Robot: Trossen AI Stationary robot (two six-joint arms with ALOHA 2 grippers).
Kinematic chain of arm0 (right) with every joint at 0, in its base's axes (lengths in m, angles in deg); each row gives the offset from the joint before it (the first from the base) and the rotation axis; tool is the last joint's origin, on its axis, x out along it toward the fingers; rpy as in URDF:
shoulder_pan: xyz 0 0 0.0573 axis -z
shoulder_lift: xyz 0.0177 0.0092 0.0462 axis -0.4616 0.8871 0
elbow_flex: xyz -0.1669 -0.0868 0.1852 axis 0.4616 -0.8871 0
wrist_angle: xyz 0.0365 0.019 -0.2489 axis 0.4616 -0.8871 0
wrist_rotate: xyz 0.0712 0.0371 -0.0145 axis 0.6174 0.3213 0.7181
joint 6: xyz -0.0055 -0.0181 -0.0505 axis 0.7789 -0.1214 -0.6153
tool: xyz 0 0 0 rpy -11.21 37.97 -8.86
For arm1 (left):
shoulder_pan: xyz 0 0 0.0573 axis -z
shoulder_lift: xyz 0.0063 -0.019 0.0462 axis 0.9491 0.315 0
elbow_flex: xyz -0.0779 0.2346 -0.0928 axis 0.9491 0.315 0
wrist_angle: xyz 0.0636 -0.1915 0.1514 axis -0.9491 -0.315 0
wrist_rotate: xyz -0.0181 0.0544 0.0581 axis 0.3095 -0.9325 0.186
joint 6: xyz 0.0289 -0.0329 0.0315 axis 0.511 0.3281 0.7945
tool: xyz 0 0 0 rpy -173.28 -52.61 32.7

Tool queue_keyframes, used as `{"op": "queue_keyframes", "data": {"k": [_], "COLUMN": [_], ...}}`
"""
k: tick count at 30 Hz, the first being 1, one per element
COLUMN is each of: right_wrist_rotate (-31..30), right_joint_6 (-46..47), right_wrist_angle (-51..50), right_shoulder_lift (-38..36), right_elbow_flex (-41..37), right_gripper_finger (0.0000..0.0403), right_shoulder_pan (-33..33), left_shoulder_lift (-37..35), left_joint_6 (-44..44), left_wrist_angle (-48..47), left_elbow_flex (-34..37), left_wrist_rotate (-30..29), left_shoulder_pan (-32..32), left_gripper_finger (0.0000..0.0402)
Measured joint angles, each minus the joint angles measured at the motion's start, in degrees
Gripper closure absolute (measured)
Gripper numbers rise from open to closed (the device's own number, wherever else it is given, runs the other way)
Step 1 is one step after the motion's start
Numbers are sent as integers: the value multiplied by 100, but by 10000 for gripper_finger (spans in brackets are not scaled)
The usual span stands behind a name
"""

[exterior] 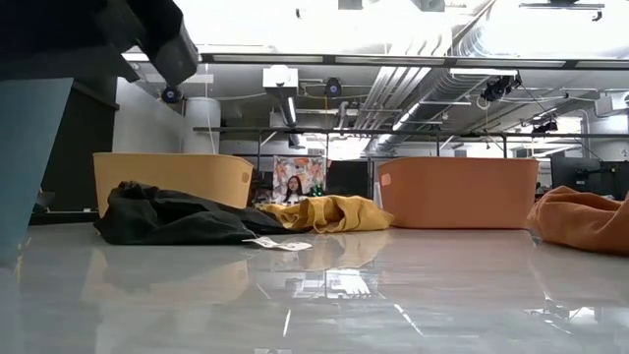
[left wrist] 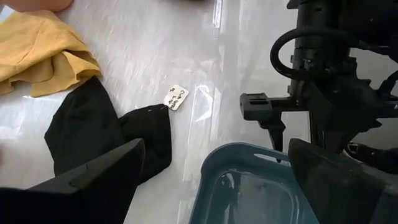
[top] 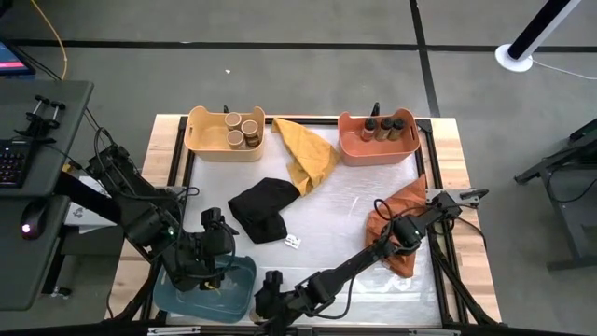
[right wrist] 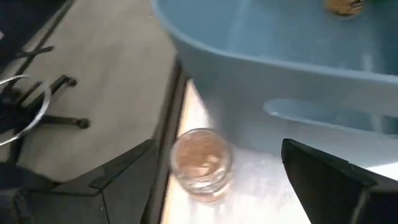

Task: Sort spices by type
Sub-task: Put the brown seasoning bottle into the blue bin

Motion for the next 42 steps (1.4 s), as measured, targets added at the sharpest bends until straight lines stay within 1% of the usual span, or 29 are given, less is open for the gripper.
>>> {"op": "queue_keyframes", "data": {"k": [4,8,12,14,18,25,29,35,39,42], "right_wrist_rotate": [373,365,655,596,294,301,301,155,96,95], "right_joint_6": [-126,-368,-458,-516,-533,-533,-531,-338,-388,-391], "right_wrist_angle": [20,131,241,286,348,340,436,457,449,507], "right_shoulder_lift": [0,0,67,155,172,166,305,412,410,410], "right_elbow_flex": [0,-4,-4,-7,-15,-11,-9,-13,-11,-11], "right_gripper_finger": [67,67,68,68,68,68,69,69,69,77], "right_shoulder_pan": [-15,-50,-54,-63,-65,-33,-33,-35,-26,0], "left_shoulder_lift": [0,0,0,0,2,2,2,2,2,2], "left_joint_6": [60,103,105,105,105,103,105,101,103,75], "left_wrist_angle": [-3,-15,-26,-35,-50,-78,-108,-133,-133,-135], "left_elbow_flex": [0,0,0,0,2,2,2,2,2,2], "left_wrist_rotate": [0,-1,-2,-2,-2,-2,-2,-2,-2,-2], "left_shoulder_pan": [0,0,0,0,0,-39,-44,-44,-61,-89], "left_gripper_finger": [21,21,21,21,21,21,21,21,21,21]}}
